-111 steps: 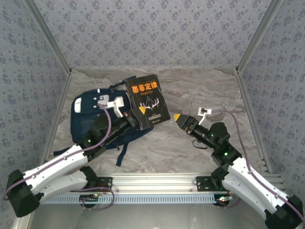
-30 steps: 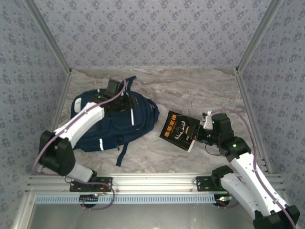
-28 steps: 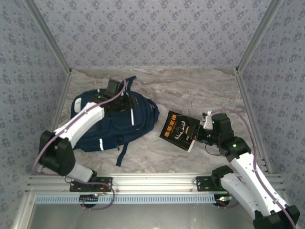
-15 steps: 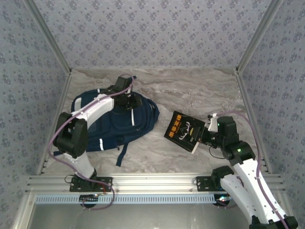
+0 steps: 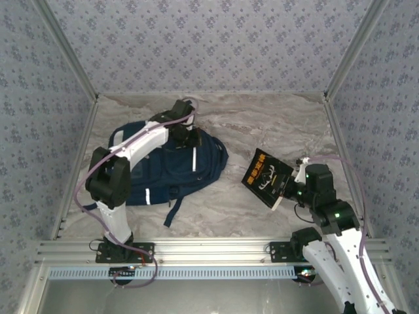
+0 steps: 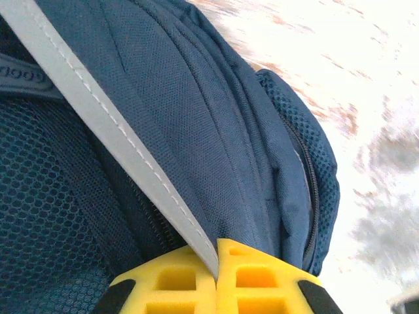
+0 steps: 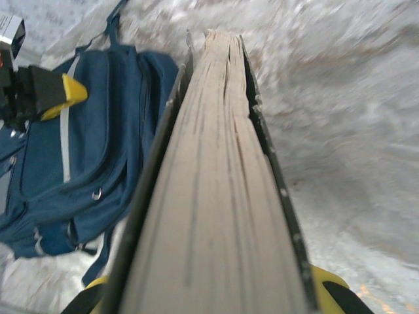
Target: Pack books, pencil case, and school supplies into a backpack
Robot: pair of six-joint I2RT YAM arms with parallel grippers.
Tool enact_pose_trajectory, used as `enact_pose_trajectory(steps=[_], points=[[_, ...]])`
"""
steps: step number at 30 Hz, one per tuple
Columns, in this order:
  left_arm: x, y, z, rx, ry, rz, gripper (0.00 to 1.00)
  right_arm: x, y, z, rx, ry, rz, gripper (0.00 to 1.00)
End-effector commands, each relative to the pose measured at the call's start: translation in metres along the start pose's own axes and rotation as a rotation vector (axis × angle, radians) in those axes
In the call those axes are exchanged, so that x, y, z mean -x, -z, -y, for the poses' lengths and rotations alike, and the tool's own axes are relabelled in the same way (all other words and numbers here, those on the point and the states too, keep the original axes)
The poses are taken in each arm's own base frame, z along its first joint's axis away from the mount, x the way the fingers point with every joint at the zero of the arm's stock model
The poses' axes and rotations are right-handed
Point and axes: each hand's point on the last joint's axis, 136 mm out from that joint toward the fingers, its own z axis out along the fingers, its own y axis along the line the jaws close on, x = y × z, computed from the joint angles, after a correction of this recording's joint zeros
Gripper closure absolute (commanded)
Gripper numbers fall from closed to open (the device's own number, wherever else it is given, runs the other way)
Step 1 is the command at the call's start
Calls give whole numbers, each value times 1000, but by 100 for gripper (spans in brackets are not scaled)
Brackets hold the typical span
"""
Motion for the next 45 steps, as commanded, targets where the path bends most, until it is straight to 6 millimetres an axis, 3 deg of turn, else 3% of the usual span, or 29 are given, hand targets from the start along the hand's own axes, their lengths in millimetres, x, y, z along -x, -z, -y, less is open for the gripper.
enact_pose_trajectory(steps=[1, 5, 9, 13, 17, 22, 29, 33, 39, 45], points=[[-19, 26, 77, -182, -196, -59, 100, 33, 30, -1, -50, 21, 156, 100], [-31, 58, 114, -261, -289, -50, 100, 40, 47, -3, -40, 25, 218, 100], [-36, 94, 117, -274, -332, -26, 100, 45, 61, -5, -49, 43, 249, 100], [-37, 144, 127, -403, -374, 4, 100, 49, 74, -12, -24, 42, 275, 100], [-25, 191, 131, -509, -377, 63, 100, 50, 81, -16, 5, 17, 289, 100], [-5, 224, 127, -608, -344, 123, 100, 36, 71, -38, 146, -30, 199, 100], [9, 244, 134, -677, -369, 143, 100, 15, 47, -74, 421, -153, 65, 100], [11, 246, 138, -688, -377, 136, 100, 14, 30, -100, 631, -274, -8, 100], [10, 252, 140, -701, -389, 143, 100, 21, 17, -114, 768, -416, -52, 100], [10, 254, 139, -703, -389, 145, 100, 19, -2, -121, 770, -440, -80, 100]])
